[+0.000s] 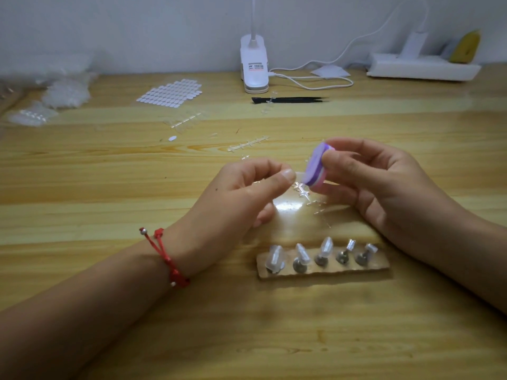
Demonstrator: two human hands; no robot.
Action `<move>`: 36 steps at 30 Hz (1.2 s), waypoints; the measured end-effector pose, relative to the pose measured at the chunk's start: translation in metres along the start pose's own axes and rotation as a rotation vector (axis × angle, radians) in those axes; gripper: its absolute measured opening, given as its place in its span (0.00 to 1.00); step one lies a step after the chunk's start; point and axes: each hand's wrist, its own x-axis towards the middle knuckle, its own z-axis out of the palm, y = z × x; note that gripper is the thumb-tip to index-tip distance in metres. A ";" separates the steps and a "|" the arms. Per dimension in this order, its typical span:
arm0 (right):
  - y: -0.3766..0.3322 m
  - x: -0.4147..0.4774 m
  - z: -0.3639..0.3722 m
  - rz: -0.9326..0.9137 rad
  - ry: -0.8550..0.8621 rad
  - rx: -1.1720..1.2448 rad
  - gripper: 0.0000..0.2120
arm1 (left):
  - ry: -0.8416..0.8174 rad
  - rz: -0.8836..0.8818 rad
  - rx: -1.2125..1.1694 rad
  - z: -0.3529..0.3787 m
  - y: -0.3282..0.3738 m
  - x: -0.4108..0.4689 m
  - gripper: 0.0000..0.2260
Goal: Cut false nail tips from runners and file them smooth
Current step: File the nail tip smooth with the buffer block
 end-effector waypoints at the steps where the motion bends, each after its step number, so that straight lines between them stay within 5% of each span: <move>1: 0.000 0.000 0.000 0.000 -0.009 -0.016 0.09 | 0.006 0.006 -0.009 0.000 0.000 0.000 0.06; 17: 0.000 -0.001 0.002 -0.005 -0.101 -0.068 0.10 | 0.007 0.009 0.002 -0.001 0.002 0.000 0.07; 36: 0.001 0.002 -0.002 -0.016 -0.020 0.002 0.10 | -0.031 -0.007 0.007 0.000 0.005 -0.001 0.07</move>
